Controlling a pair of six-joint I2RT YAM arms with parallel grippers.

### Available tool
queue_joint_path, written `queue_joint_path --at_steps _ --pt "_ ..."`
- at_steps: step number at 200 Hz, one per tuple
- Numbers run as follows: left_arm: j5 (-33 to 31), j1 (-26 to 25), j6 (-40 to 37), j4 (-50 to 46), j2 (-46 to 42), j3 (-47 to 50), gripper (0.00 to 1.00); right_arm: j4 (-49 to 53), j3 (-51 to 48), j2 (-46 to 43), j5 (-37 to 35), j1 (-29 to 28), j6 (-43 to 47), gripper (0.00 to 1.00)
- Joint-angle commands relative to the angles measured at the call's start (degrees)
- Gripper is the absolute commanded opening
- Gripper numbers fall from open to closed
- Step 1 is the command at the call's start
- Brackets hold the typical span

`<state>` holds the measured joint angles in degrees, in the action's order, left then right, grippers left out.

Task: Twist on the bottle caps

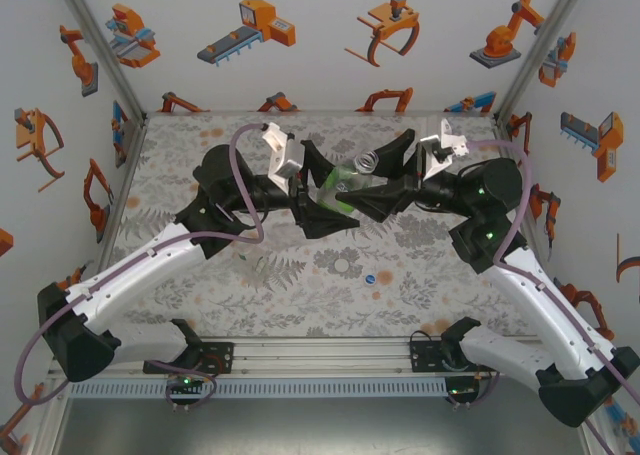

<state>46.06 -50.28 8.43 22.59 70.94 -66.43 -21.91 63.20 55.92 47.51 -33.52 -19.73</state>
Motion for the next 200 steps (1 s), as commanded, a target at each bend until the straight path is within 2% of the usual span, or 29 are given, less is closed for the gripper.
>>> queue_joint_path --at_steps 1,43,62,162,200 --pt "0.13 -0.34 -1.41 -1.62 0.49 -2.01 0.65 -1.85 0.71 -0.36 1.16 -0.01 -0.41 0.34" --pt "0.08 -0.43 -1.74 -2.46 0.82 -2.38 0.58 -1.21 0.64 -0.71 1.29 -0.06 -0.23 0.33" --pt "0.02 -0.43 -1.46 -2.11 0.76 -2.47 0.61 -0.7 0.66 -0.55 1.41 -0.05 -0.01 0.33" --pt "-0.24 -0.43 -1.3 -2.07 0.61 -2.65 0.64 1.24 0.6 0.42 1.82 -0.45 1.24 0.31" --pt "-0.14 -0.43 -1.44 -2.13 0.6 -2.4 0.57 1.68 0.73 0.43 1.8 -0.67 1.7 0.31"
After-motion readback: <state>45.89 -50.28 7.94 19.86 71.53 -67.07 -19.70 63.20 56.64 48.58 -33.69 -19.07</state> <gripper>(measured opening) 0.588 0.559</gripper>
